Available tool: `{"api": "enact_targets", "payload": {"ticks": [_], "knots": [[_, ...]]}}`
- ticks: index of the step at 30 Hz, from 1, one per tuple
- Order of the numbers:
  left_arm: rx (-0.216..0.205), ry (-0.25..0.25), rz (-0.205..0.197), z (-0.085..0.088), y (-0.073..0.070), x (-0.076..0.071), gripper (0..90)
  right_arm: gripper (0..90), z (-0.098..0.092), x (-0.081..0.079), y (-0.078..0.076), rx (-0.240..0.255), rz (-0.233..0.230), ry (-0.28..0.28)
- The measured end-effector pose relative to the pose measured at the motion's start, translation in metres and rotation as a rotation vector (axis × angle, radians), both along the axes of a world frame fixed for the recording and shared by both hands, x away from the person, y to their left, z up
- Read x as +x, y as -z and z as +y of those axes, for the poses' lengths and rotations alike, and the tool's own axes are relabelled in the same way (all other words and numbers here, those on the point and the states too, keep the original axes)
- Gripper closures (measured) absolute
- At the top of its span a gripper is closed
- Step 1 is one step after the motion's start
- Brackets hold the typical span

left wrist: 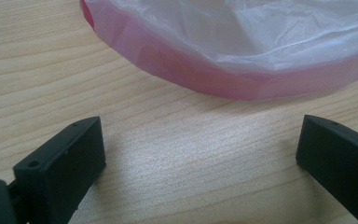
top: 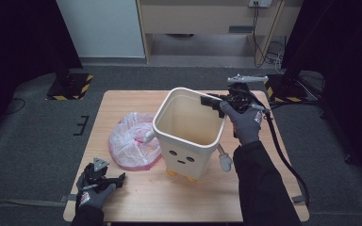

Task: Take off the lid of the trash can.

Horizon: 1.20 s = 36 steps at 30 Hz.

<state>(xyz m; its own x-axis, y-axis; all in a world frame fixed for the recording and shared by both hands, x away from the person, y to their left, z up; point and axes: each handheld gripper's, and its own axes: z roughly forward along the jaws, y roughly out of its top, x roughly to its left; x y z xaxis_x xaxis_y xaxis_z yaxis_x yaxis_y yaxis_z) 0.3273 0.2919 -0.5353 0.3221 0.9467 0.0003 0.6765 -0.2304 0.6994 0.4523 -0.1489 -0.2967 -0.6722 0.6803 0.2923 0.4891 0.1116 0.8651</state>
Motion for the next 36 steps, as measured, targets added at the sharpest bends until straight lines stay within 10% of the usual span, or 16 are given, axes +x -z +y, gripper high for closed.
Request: {"api": "enact_targets", "payload": {"ticks": [17, 36], "knots": [[0.0, 0.0, 0.0, 0.0, 0.0, 0.0, 0.1, 66.1, -0.005, 0.0, -0.024, 0.033, -0.009, -0.023], [0.0, -0.004, -0.001, -0.001, 0.0, 0.0, 0.0, 71.2, -0.046, -0.035, -0.058, 0.116, -0.165, 0.073]]}}
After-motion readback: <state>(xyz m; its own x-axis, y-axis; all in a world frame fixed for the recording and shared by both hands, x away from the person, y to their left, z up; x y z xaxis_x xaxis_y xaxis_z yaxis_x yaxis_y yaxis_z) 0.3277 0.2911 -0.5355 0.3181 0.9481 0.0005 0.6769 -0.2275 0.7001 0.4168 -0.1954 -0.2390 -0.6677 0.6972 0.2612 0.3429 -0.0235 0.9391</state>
